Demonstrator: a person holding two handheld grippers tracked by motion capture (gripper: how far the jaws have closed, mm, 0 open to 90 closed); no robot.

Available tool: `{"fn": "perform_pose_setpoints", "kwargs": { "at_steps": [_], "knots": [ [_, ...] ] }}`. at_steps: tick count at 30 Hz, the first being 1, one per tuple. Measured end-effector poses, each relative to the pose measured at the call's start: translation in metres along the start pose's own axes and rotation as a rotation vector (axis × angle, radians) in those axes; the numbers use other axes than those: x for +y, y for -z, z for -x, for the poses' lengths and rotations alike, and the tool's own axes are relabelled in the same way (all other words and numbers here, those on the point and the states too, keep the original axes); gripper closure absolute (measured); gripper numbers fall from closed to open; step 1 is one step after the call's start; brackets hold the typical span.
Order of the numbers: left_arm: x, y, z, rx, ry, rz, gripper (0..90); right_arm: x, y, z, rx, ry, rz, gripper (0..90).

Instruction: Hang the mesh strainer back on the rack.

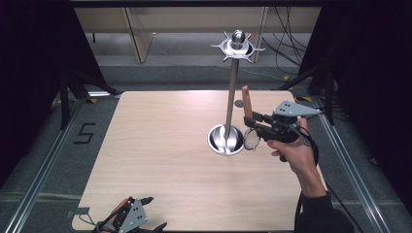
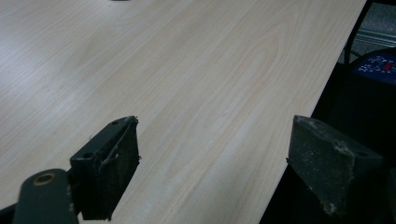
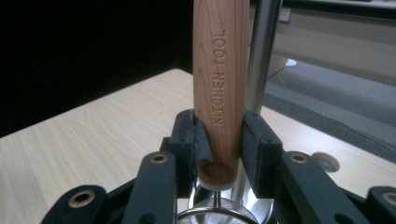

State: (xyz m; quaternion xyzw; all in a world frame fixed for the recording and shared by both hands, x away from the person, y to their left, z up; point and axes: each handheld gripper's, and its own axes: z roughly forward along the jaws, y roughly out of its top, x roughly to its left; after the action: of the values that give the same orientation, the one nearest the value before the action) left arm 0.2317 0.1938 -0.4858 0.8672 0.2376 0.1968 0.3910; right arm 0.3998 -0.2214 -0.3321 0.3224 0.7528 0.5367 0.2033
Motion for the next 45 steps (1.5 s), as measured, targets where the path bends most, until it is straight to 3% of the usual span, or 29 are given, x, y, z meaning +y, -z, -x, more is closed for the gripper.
{"fn": "perform_pose_setpoints", "kwargs": {
  "at_steps": [4, 10, 21, 26, 28, 30, 31, 33, 41, 42, 43, 45],
  "knots": [
    [0.000, -0.001, 0.001, -0.011, 0.012, 0.002, 15.9, 0.015, 0.006, 0.003, -0.025, 0.024, 0.034, 69.0],
    [0.000, -0.001, 0.001, -0.011, 0.014, 0.005, 15.8, 0.025, 0.011, 0.004, -0.030, 0.007, 0.056, 69.0],
    [0.000, -0.001, 0.001, -0.002, 0.011, 0.011, 15.8, 0.049, 0.018, 0.007, -0.052, 0.016, 0.111, 69.0],
    [0.000, -0.001, 0.002, 0.001, 0.010, 0.010, 15.8, 0.056, 0.021, 0.008, -0.081, 0.040, 0.109, 69.0],
    [0.000, -0.001, 0.002, 0.000, 0.010, 0.009, 15.7, 0.058, 0.020, 0.007, -0.082, 0.022, 0.094, 69.0],
    [0.000, -0.001, 0.002, 0.002, 0.010, 0.010, 15.7, 0.059, 0.017, 0.009, -0.074, 0.051, 0.096, 69.1],
    [0.000, -0.001, 0.001, 0.001, 0.010, 0.009, 15.7, 0.060, 0.017, 0.007, -0.078, 0.027, 0.074, 69.0],
    [0.000, -0.001, 0.001, 0.003, 0.007, 0.006, 15.7, 0.061, 0.015, 0.009, -0.078, 0.044, 0.079, 69.0],
    [0.000, 0.000, 0.002, -0.007, 0.012, 0.005, 15.7, 0.064, 0.006, 0.010, -0.078, 0.040, 0.067, 69.0],
    [0.000, -0.001, 0.002, -0.007, 0.014, 0.007, 15.7, 0.064, 0.005, 0.009, -0.076, 0.023, 0.054, 69.0],
    [0.000, -0.001, 0.002, -0.007, 0.014, 0.007, 15.7, 0.064, 0.004, 0.010, -0.081, 0.047, 0.065, 69.0],
    [0.000, -0.001, 0.002, -0.013, 0.010, 0.002, 15.7, 0.065, 0.002, 0.011, -0.084, 0.040, 0.056, 69.0]
  ]
}}
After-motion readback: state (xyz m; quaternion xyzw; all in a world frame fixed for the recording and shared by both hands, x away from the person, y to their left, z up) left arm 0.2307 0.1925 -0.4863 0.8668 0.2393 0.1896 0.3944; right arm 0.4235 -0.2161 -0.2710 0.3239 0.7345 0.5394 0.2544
